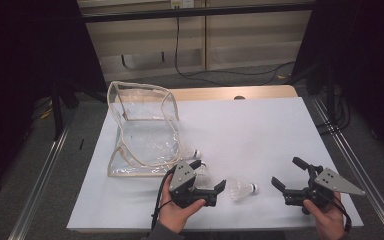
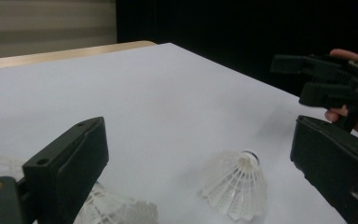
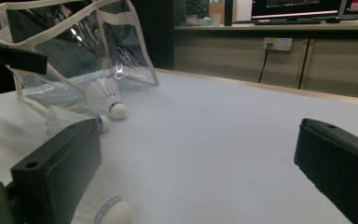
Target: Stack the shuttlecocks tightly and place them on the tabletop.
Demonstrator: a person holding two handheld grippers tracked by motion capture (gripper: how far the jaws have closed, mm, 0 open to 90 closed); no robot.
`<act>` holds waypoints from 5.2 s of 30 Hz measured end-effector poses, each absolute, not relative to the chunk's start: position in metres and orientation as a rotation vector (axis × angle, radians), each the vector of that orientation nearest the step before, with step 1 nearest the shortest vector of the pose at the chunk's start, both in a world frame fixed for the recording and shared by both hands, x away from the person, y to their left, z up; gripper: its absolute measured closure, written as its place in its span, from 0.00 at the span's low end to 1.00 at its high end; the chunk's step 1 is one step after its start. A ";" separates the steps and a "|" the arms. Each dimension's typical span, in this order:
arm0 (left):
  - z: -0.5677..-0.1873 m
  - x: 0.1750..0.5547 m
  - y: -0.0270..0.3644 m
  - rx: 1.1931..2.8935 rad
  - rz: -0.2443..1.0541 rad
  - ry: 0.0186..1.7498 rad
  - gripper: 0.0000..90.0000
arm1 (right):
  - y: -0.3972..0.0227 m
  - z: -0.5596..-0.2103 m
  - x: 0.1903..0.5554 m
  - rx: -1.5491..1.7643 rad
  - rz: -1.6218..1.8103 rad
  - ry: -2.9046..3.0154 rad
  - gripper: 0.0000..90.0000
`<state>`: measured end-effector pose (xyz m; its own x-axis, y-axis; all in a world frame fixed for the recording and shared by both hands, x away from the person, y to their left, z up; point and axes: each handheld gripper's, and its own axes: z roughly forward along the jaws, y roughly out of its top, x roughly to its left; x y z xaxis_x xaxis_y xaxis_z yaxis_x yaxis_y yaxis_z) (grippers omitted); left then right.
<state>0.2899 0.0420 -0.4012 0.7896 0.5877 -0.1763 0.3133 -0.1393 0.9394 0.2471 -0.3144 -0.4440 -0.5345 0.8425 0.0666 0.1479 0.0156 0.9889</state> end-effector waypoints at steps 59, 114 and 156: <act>-0.394 0.381 -0.003 2.025 0.436 1.104 0.99 | -0.314 -0.441 0.243 0.994 1.564 1.732 0.00; -0.412 0.402 -0.009 2.102 0.528 1.171 0.96 | -0.312 -0.438 0.242 0.978 1.583 1.727 0.00; -0.416 0.412 0.009 2.104 0.498 1.426 1.00 | -0.309 -0.440 0.242 0.973 1.597 1.738 0.00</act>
<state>0.4116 0.0088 -0.4164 0.3701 0.9290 0.0009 0.7272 -0.2903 0.6220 0.2422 -0.3094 -0.4397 -0.5658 0.8225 0.0586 0.1275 0.0170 0.9917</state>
